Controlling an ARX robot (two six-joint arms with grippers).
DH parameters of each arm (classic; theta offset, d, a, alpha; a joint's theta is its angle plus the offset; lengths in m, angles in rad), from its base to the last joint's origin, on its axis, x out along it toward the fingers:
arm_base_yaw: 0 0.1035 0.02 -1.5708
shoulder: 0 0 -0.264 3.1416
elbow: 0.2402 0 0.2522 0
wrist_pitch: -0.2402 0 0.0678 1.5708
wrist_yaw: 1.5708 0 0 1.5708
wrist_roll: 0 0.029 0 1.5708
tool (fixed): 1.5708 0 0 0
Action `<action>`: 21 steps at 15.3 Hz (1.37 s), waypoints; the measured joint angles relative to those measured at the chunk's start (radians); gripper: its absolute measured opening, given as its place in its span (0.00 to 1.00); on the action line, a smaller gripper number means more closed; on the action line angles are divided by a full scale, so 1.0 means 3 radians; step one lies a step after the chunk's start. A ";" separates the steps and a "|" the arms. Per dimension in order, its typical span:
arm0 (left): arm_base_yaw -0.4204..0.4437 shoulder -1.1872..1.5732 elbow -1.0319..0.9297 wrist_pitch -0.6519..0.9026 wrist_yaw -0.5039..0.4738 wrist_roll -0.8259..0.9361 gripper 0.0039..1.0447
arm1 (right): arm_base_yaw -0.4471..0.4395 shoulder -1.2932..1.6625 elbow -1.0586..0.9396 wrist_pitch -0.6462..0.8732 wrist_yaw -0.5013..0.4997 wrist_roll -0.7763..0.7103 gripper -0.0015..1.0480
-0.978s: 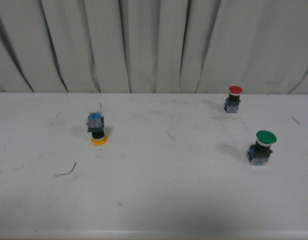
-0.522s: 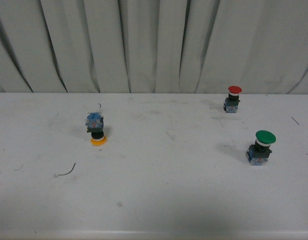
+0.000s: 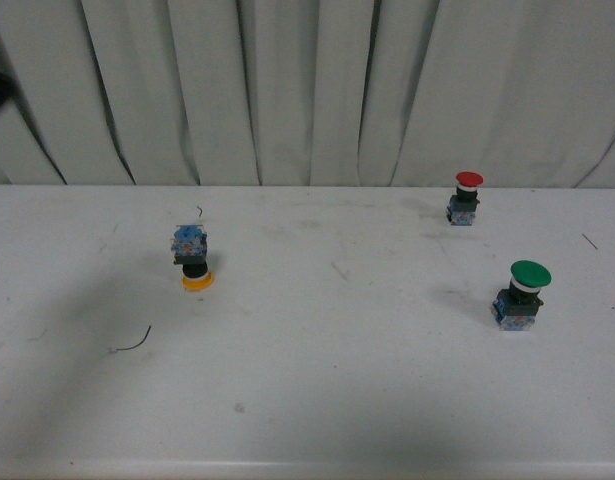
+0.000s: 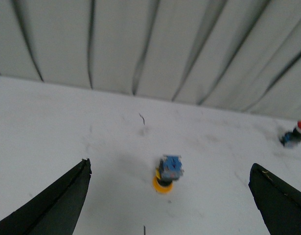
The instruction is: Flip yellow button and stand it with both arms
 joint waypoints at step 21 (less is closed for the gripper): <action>-0.0580 0.2876 0.3173 -0.2575 -0.0525 0.0411 0.94 | 0.0000 0.0000 0.0000 0.0000 0.0000 0.0000 0.94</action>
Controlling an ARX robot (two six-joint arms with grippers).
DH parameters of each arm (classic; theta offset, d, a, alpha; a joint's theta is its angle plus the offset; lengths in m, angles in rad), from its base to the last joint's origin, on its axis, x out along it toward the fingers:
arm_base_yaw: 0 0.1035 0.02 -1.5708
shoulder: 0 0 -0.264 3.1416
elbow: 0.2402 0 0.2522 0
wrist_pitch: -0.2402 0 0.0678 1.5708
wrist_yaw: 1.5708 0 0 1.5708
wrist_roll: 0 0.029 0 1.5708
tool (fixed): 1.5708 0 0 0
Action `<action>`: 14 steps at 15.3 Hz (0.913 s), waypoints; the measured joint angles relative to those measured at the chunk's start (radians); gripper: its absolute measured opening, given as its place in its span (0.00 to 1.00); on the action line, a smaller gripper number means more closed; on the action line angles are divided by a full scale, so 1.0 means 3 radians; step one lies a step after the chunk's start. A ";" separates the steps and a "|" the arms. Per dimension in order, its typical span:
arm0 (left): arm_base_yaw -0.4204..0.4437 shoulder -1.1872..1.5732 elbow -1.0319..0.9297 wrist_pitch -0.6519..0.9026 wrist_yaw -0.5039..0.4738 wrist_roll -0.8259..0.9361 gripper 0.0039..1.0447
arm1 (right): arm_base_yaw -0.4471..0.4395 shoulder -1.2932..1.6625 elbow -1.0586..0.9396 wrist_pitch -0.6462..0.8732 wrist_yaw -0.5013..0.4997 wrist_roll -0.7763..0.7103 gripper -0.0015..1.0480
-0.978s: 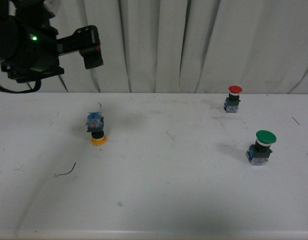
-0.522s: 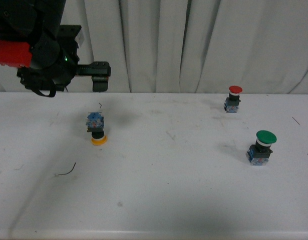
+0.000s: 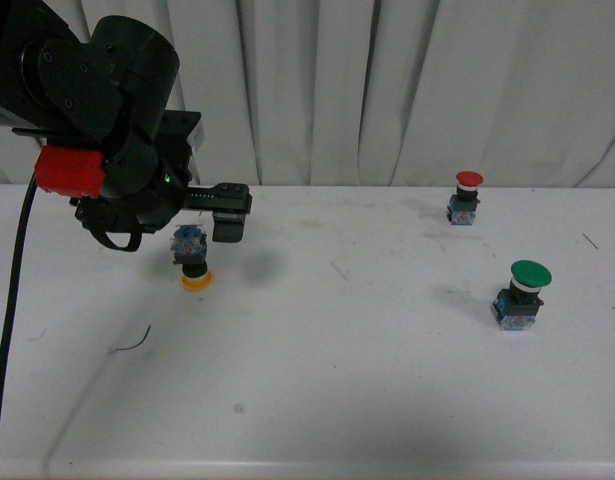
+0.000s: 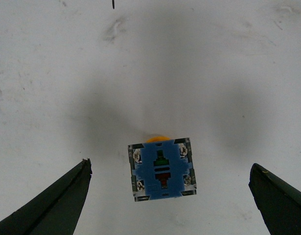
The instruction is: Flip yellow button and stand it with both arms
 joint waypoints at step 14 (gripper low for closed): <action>0.0031 0.0125 0.0064 0.0107 0.0066 -0.0221 0.30 | 0.0000 0.0000 0.0000 0.0000 0.0000 0.0000 0.94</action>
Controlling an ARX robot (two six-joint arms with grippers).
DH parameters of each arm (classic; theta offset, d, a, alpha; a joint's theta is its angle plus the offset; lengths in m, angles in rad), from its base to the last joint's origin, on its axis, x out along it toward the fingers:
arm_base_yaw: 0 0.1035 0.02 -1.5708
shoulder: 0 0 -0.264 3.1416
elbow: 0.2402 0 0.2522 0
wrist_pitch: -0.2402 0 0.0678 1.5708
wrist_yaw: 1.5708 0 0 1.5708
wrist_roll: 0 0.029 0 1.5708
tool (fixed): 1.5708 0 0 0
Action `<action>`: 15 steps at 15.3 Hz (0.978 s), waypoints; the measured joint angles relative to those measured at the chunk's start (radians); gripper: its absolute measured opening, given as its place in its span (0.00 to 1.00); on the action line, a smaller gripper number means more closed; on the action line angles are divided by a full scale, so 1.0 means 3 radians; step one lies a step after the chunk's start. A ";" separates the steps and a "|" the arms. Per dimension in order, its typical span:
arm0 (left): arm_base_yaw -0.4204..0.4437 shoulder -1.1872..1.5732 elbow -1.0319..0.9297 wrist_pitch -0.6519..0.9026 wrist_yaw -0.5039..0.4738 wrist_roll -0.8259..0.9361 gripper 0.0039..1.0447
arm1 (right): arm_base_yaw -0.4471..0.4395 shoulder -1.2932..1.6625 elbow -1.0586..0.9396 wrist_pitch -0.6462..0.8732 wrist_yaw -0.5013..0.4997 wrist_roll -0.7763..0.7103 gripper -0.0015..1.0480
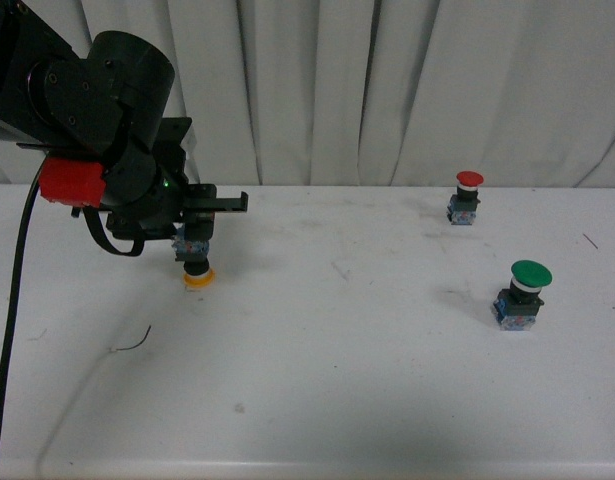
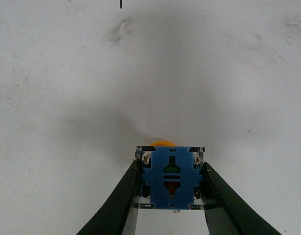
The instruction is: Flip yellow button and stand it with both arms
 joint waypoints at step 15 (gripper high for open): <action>-0.0314 -0.2665 -0.2136 0.1167 0.0860 -0.0411 0.29 | 0.0000 0.0000 0.0000 0.0000 0.0000 0.0000 0.94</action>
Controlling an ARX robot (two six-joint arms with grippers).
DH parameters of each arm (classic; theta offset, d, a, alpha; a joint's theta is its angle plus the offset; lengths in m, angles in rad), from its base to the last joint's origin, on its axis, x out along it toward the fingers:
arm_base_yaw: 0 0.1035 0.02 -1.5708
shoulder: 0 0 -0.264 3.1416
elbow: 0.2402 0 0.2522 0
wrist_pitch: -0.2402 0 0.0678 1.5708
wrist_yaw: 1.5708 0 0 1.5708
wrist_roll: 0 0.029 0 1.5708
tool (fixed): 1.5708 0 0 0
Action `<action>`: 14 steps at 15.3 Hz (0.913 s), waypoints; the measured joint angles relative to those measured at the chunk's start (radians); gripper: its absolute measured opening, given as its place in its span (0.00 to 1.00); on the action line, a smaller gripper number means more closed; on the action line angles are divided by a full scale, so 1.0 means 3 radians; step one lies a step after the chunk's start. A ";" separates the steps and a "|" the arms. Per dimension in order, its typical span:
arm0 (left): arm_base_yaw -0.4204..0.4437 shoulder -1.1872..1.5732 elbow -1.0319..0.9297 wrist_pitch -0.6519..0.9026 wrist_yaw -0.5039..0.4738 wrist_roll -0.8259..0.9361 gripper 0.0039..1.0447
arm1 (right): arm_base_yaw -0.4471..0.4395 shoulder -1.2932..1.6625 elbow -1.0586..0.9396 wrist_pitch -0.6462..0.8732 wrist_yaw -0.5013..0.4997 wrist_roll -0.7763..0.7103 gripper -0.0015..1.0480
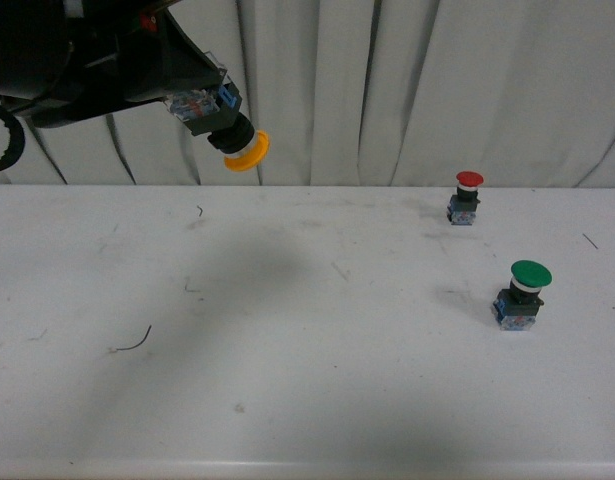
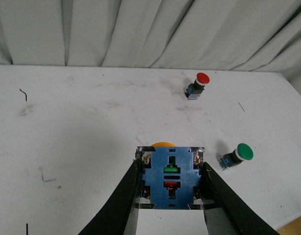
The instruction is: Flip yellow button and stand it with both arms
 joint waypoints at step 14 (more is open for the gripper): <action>-0.0050 0.0506 -0.1183 0.3457 0.1275 -0.2214 0.29 | 0.0000 0.0000 0.0000 0.0000 0.0000 0.0000 0.94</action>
